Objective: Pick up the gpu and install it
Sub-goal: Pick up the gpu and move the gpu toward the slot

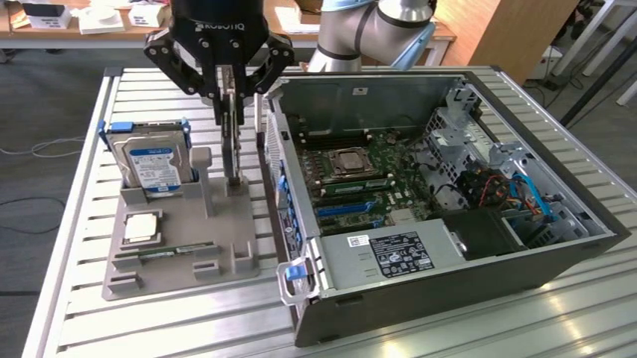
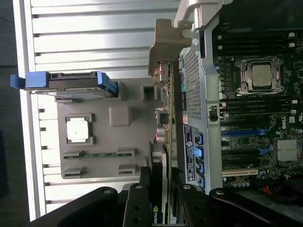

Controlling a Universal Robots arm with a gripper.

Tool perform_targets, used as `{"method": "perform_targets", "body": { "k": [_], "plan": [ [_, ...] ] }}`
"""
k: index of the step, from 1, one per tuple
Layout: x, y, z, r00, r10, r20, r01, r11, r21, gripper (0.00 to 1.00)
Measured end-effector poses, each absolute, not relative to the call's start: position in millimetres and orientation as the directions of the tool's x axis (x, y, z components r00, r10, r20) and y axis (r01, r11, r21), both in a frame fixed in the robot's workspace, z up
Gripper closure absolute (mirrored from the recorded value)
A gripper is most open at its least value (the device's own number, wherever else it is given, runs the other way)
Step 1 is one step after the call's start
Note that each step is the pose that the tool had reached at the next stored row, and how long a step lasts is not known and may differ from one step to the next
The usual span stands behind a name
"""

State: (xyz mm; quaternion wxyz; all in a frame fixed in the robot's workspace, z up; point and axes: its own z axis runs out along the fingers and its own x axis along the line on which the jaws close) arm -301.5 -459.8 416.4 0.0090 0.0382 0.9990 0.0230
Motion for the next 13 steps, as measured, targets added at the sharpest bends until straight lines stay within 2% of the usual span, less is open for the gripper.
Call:
{"method": "perform_targets", "body": {
  "k": [13],
  "plan": [
    [-301.3,-459.8,416.7,-0.999,0.049,-0.016,0.048,0.998,0.047,0.73]
  ]
}}
